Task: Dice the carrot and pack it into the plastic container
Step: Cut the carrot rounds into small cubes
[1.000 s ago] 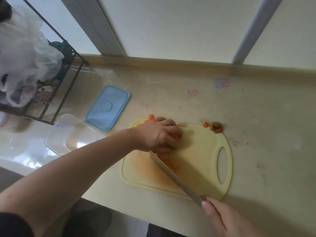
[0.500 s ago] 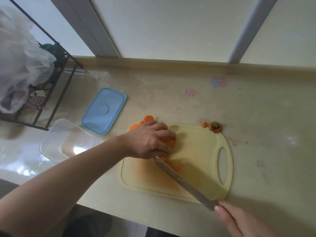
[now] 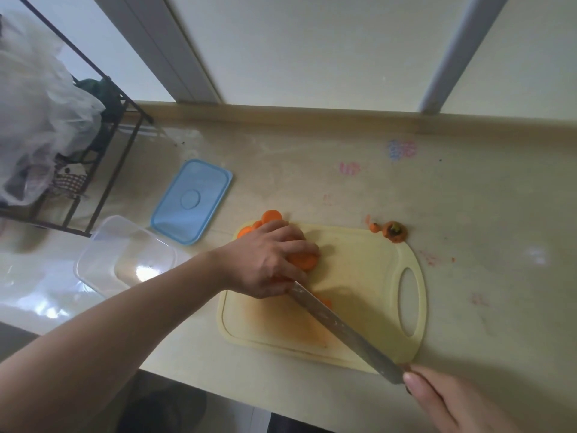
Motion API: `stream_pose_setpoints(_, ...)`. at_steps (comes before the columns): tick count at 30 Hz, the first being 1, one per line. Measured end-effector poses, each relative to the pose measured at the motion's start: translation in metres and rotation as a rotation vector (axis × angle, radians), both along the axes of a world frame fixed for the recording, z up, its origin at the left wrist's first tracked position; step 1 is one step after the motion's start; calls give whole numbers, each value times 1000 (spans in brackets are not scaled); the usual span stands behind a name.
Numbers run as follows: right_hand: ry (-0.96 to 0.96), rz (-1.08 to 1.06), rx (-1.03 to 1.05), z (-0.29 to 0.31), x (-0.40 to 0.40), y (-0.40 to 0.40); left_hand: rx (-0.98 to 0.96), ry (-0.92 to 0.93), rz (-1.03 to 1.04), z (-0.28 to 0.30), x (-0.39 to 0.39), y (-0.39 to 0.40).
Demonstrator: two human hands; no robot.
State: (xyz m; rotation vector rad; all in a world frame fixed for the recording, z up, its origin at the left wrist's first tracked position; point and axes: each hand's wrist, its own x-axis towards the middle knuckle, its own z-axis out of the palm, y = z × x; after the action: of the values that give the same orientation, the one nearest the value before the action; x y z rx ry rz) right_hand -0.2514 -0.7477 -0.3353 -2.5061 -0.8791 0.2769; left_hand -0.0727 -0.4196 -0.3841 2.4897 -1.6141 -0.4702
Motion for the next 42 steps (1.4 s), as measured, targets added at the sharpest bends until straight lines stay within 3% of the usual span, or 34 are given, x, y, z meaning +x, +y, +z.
stream_pose_setpoints(1, 276, 23, 45, 8, 2, 1, 0, -2, 2, 0, 0, 0)
stream_pose_setpoints(2, 281, -41, 30, 13, 10, 4, 2, -2, 5, 0, 0, 0)
stream_pose_setpoints(4, 94, -213, -43, 16, 17, 13, 5, 6, 21, 1, -1, 0)
stream_pose_setpoints(6, 90, -306, -81, 10, 18, 8, 7, 18, 40, 1, -3, -1)
stream_pose_setpoints(11, 451, -320, 4, 1, 15, 1, -28, 64, 70, 2, -10, -2)
stream_pose_setpoints(14, 464, -351, 102, -2, 17, 1, -67, 95, 91, 2, -11, -2)
stream_pose_setpoints(19, 655, -420, 178, 1, 27, -6, -92, 83, 88, 1, -10, -2)
stream_pose_setpoints(36, 688, -548, 233, -9, 75, -35, -92, -32, 59, -3, -25, -9)
stream_pose_setpoints(42, 497, -429, 143, -3, 60, -30, -150, -181, 76, -10, -36, -17)
